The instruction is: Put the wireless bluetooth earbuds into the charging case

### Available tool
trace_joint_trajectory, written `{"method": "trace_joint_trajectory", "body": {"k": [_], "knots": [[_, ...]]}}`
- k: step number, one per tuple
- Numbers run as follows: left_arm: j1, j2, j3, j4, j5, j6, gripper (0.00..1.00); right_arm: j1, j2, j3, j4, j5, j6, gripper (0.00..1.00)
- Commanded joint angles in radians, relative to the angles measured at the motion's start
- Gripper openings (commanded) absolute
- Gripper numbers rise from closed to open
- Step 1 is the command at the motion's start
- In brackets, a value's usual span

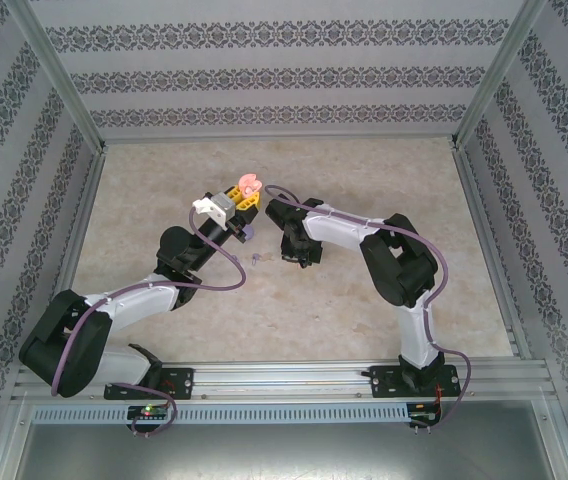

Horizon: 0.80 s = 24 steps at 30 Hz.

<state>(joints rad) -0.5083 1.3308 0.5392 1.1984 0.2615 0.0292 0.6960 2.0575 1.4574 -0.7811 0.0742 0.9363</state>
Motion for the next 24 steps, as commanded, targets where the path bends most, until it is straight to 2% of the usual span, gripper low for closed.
{"method": "trace_joint_trajectory", "body": {"k": [1,16,24], "knots": [[0.013,-0.010,0.029,0.032,0.025,-0.009,0.00,0.000,-0.012,-0.049,0.025,-0.004,-0.027,0.16],[0.013,-0.061,0.063,-0.039,0.062,0.006,0.00,0.014,-0.433,-0.303,0.313,0.089,-0.163,0.16],[0.012,-0.079,0.086,-0.084,0.133,0.033,0.00,0.013,-0.695,-0.287,0.352,0.124,-0.266,0.16]]}}
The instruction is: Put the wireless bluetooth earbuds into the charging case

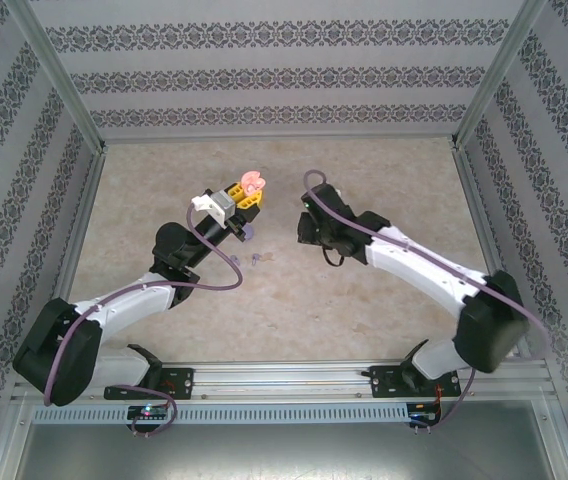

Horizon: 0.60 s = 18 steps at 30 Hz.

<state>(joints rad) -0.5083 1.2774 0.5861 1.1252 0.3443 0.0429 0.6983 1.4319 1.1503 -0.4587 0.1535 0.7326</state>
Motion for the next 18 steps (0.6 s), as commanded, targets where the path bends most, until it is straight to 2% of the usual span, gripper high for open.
{"method": "trace_joint_trajectory", "body": {"k": [1,9,18], "knots": [[0.012,-0.023,0.041,-0.012,0.058,0.020,0.00,0.010,-0.089,0.032,0.029,0.046,-0.075,0.16],[0.013,0.008,0.070,-0.034,0.162,0.016,0.00,0.008,-0.231,0.188,0.024,0.053,-0.201,0.17],[-0.004,0.096,0.151,-0.044,0.220,-0.017,0.00,0.007,-0.258,0.292,0.079,-0.022,-0.282,0.17]]}}
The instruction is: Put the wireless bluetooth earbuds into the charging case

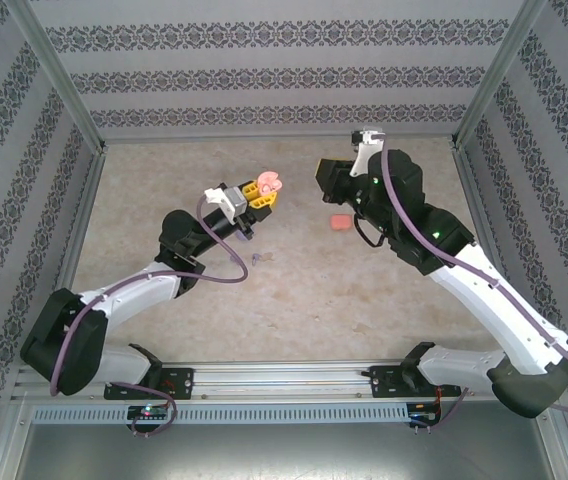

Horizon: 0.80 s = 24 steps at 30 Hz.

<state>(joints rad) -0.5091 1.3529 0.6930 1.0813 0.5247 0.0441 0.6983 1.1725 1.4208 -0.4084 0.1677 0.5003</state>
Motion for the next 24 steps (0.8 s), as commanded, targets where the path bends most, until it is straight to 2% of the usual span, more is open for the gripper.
{"method": "trace_joint_trajectory", "body": {"k": [1,13,24], "knots": [[-0.008,0.032,0.054,0.002,0.041,-0.021,0.00,0.009,0.003,0.023,0.036,-0.051,-0.048,0.18],[-0.035,0.085,0.112,-0.026,0.068,-0.020,0.00,0.013,-0.004,-0.063,0.144,-0.188,-0.058,0.18],[-0.044,0.092,0.125,-0.046,0.095,-0.021,0.00,0.034,0.048,-0.088,0.164,-0.202,-0.054,0.18]]}}
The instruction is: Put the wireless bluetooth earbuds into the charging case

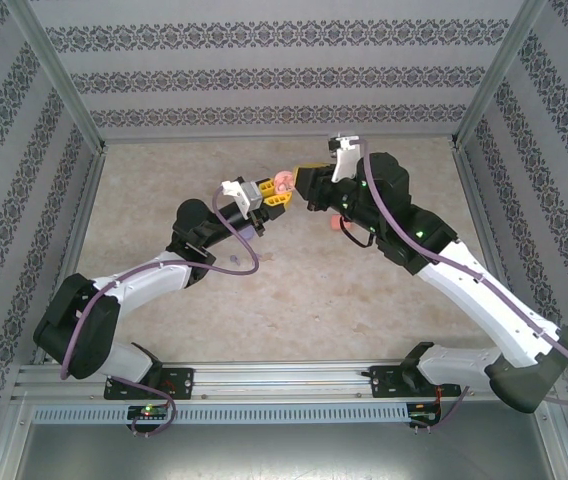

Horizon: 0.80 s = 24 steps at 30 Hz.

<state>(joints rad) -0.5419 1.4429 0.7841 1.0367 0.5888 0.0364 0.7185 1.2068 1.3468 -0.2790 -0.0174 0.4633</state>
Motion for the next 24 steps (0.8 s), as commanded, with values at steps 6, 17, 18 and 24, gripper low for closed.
{"method": "trace_joint_trajectory", "body": {"k": [6,17,18,24], "knots": [[-0.013,-0.005,0.029,-0.001,0.033,-0.012,0.00,0.021,0.035,-0.023,0.037,0.005,-0.026,0.17],[-0.017,-0.012,0.021,0.010,0.034,-0.015,0.00,0.021,0.046,-0.046,0.040,0.044,-0.032,0.17],[-0.016,-0.013,0.022,0.010,0.034,-0.015,0.00,0.020,0.045,-0.047,0.041,0.049,-0.032,0.17],[-0.020,-0.018,0.018,0.013,0.036,-0.015,0.00,0.010,0.053,-0.056,0.041,0.056,-0.031,0.17]]}}
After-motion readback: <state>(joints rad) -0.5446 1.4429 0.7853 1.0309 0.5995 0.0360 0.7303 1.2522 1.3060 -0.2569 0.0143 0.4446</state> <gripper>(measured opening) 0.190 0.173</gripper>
